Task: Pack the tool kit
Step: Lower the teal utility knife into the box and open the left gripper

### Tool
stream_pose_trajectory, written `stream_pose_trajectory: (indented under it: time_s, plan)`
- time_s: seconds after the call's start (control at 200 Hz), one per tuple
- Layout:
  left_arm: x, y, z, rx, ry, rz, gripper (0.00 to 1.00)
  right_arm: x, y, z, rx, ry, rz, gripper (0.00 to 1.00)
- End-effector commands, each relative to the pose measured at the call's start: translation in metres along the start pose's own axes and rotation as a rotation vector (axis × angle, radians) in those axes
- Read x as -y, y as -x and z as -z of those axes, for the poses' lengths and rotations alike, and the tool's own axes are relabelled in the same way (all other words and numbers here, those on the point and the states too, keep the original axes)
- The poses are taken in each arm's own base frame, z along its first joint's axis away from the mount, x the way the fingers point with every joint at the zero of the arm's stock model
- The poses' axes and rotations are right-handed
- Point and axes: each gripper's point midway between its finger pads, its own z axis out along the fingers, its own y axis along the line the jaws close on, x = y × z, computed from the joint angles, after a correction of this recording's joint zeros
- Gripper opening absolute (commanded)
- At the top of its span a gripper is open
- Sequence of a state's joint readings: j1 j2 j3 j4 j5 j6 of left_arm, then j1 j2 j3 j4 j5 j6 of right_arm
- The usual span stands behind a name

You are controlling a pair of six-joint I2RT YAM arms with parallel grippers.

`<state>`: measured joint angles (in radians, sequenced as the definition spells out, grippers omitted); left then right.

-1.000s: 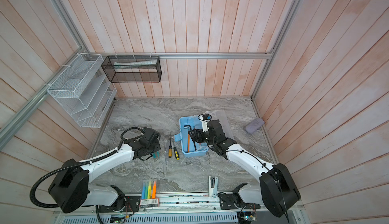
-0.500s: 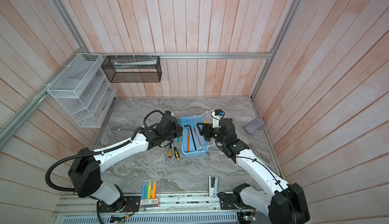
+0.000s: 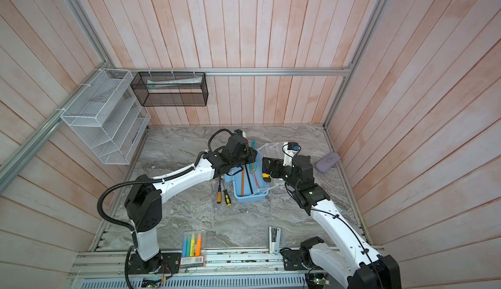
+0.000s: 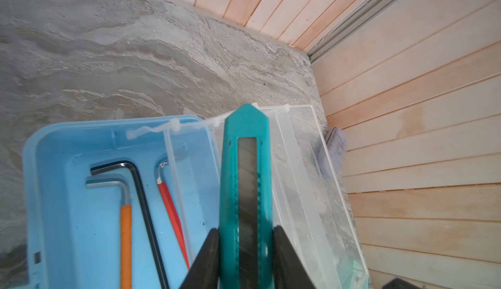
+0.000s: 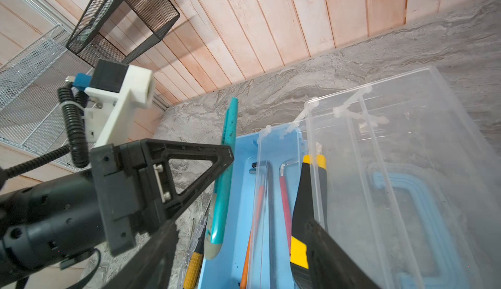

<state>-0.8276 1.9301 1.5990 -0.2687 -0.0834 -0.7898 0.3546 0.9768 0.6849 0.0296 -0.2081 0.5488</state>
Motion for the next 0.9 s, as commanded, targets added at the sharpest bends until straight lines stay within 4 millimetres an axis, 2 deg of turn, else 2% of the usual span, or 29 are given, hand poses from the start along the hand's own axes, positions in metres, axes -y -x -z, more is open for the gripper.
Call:
stream_pose_trajectory:
  time_s: [0.0, 0.125, 0.31, 0.395, 0.53, 0.645, 0.765, 0.815, 0.895]
  plan:
    - [0.009, -0.009, -0.014, -0.021, -0.023, 0.01, 0.21, 0.007, -0.006, 0.0, -0.013, -0.004, -0.002, 0.75]
    - [0.007, -0.02, -0.03, -0.055, -0.015, 0.018, 0.21, 0.01, -0.007, -0.003, -0.024, -0.001, -0.013, 0.75]
    - [0.0, -0.028, -0.042, -0.07, 0.01, 0.022, 0.24, 0.012, -0.009, -0.004, -0.026, -0.001, -0.017, 0.75]
    - [-0.005, -0.03, -0.046, -0.074, 0.033, 0.026, 0.29, 0.013, -0.011, -0.004, -0.032, -0.006, -0.018, 0.75]
    - [-0.009, -0.036, -0.051, -0.087, 0.037, 0.028, 0.44, 0.013, -0.013, -0.005, -0.042, 0.0, -0.018, 0.75]
    - [-0.008, -0.038, -0.053, -0.093, 0.03, 0.028, 0.48, 0.011, -0.013, -0.005, -0.046, 0.006, -0.019, 0.76]
    - [-0.004, -0.031, -0.048, -0.081, 0.017, 0.007, 0.48, 0.004, -0.011, -0.003, -0.05, 0.03, -0.016, 0.75]
    - [-0.001, -0.024, -0.04, -0.059, 0.012, -0.019, 0.48, 0.0, -0.01, -0.001, -0.053, 0.048, -0.01, 0.74]
    - [0.001, -0.013, -0.024, -0.016, 0.007, -0.065, 0.54, -0.007, -0.011, -0.002, -0.066, 0.06, 0.009, 0.74]
